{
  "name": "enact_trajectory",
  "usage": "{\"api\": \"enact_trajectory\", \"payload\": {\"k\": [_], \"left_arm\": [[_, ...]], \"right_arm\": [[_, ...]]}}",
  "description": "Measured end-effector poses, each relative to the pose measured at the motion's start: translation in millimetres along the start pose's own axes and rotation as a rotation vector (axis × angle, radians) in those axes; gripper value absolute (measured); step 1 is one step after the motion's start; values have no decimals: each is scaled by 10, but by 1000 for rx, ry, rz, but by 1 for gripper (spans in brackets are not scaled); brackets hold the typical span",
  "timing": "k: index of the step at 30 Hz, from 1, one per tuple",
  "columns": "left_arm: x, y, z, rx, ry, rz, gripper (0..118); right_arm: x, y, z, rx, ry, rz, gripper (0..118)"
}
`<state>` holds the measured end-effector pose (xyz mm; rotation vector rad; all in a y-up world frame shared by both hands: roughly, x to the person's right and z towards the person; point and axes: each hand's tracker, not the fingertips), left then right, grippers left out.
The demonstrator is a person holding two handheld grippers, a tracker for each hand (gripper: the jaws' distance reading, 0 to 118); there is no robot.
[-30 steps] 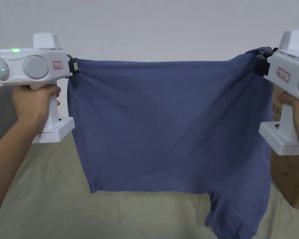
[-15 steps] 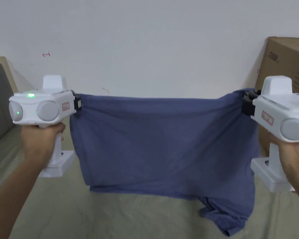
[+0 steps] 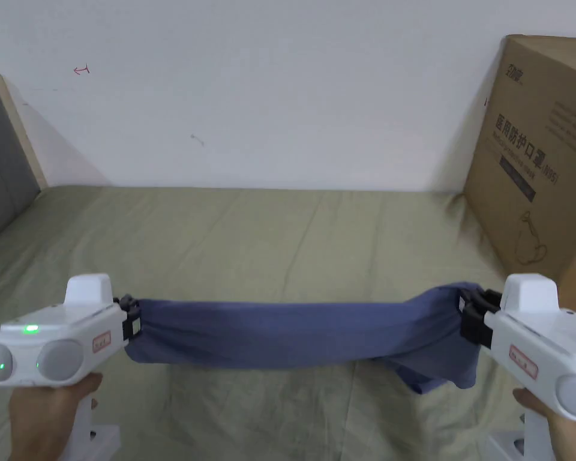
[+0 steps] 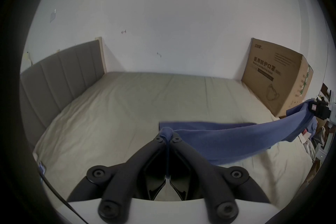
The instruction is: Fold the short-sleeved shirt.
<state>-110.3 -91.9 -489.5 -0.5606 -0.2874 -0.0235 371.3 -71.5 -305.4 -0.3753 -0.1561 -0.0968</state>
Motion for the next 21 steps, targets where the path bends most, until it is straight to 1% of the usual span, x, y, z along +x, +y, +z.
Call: {"api": "enact_trajectory", "payload": {"k": [4, 5, 11, 13, 16, 21], "left_arm": [[-19, -503, 397, -46, 1, 8, 0], [-25, -632, 492, -60, 3, 10, 0], [-110, -1287, 890, -144, 18, 18, 0], [-135, -1496, 972, -190, 26, 22, 0], [-216, -1825, 1070, -246, 32, 42, 0], [-215, -2225, 1171, -315, 49, 32, 0]], "right_arm": [[-120, -409, 511, -46, 12, -31, 6], [-70, -549, 598, -68, 16, -47, 6], [-96, -1189, 1095, -168, 27, -103, 6], [-115, -1382, 1231, -207, 36, -125, 6], [-148, -1652, 1403, -260, 41, -130, 6], [-179, -2076, 1556, -352, 6, -188, 6]]}}
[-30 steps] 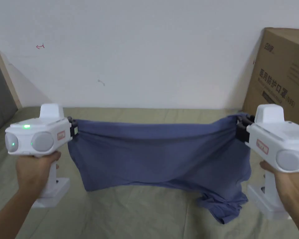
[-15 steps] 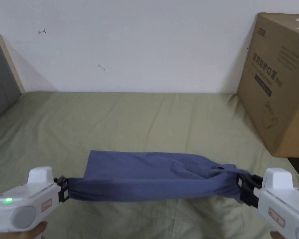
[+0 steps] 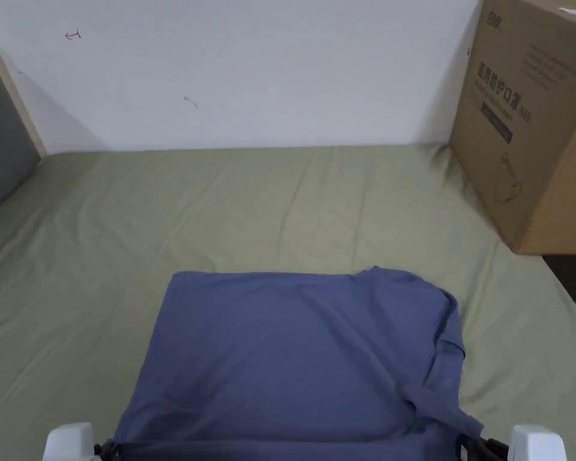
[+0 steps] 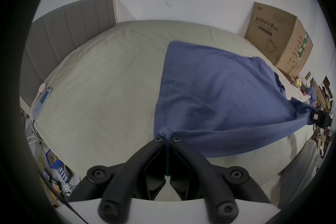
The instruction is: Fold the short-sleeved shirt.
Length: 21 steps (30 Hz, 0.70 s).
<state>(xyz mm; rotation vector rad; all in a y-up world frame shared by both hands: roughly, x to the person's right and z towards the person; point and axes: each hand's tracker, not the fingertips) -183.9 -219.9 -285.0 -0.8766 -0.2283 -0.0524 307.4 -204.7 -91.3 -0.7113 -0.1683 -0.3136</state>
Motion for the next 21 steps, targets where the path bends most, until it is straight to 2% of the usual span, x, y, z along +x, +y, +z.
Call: {"api": "enact_trajectory", "payload": {"k": [7, 13, 14, 15, 16, 18, 19, 21], "left_arm": [[14, -306, -179, -86, 17, -24, 0], [54, -294, -215, -101, 34, -17, 3], [81, -253, -155, -110, 32, -9, 12], [97, -214, -120, -126, 33, 6, 27], [116, -166, -70, -132, 28, 25, 47], [149, -63, 75, -77, -11, 64, 96], [179, 11, 173, -28, -35, 69, 105], [260, 195, 356, 81, -50, 66, 107]], "right_arm": [[72, -406, -322, -150, -93, -39, 6], [-31, -449, -393, -179, -133, -40, 7], [-62, -411, -354, -183, -140, -34, 9], [-92, -371, -307, -183, -153, -30, 18], [-141, -317, -237, -173, -160, -21, 35], [-187, -162, -88, -116, -161, 7, 83], [-212, -52, -2, -63, -154, 12, 94], [-285, 196, 169, 37, -153, 33, 96]]}}
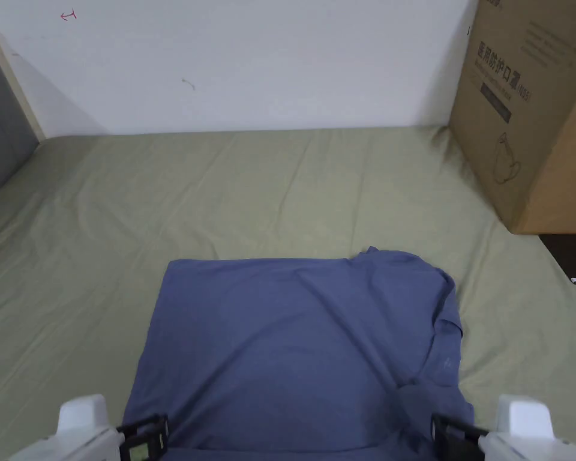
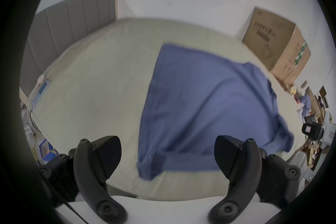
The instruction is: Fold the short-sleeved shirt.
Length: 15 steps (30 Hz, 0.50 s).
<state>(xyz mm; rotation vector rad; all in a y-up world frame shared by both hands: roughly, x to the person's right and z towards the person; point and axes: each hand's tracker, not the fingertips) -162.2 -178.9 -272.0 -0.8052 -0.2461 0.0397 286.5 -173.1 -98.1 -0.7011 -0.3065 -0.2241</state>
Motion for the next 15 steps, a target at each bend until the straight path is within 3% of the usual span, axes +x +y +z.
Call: {"api": "enact_trajectory", "payload": {"k": [8, 13, 14, 15], "left_arm": [[427, 708, 533, 356, -13, -36, 103], [625, 872, 599, 478, 29, -67, 71], [649, 875, 604, 488, 32, -71, 61], [667, 865, 615, 505, 29, -77, 38]], "right_arm": [[-280, 863, 472, 353, -57, 56, 96], [-431, 1015, 539, 448, -101, 88, 88], [-448, 1019, 544, 463, -106, 90, 81], [-458, 1016, 544, 456, -98, 81, 63]]}}
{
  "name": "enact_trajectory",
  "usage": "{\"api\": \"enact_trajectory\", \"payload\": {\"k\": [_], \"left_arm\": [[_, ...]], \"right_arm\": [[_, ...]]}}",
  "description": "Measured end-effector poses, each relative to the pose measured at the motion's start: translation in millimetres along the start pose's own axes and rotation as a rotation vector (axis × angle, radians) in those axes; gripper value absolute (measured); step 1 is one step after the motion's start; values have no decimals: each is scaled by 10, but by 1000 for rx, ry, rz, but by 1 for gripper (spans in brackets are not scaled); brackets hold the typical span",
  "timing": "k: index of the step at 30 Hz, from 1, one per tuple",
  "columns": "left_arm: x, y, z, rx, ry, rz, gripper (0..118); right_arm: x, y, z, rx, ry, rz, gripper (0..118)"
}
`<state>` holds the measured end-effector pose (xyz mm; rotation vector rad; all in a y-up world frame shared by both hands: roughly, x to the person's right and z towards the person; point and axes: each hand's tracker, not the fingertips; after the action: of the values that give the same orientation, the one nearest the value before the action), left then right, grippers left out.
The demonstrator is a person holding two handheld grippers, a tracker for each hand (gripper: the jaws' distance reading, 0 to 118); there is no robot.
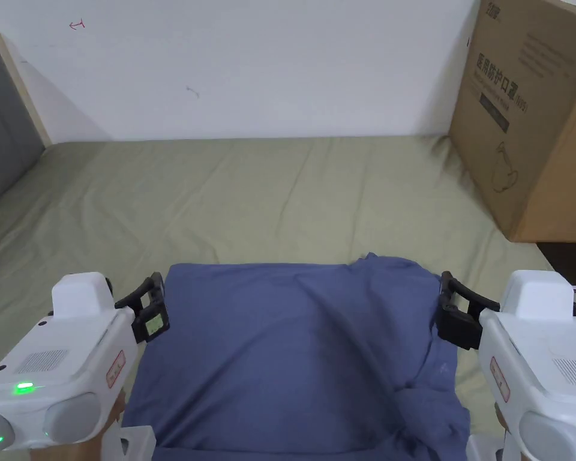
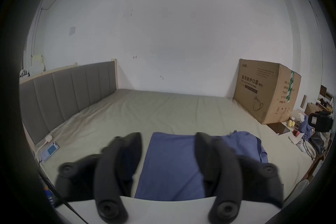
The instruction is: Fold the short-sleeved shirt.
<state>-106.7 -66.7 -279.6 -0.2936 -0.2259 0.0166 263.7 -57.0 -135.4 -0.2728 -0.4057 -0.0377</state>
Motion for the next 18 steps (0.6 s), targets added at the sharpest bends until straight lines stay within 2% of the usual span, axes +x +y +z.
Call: {"api": "enact_trajectory", "payload": {"k": [1, 2, 4, 11, 18], "left_arm": [[12, -13, 20, 16, -8, -3, 15], [28, -18, 33, 31, -13, -8, 1], [32, -50, -2, 12, -14, -14, 0], [-65, -182, -38, -89, -34, -20, 0], [-410, -608, -186, -415, -29, 29, 0]], "right_arm": [[-14, -4, 13, 10, -2, -1, 42], [-38, -8, 15, 13, -9, 4, 17], [-49, -24, -5, 25, -35, 27, 3], [-19, -54, 19, 13, -16, 30, 0], [-7, -89, -16, -9, 11, 21, 0]]}}
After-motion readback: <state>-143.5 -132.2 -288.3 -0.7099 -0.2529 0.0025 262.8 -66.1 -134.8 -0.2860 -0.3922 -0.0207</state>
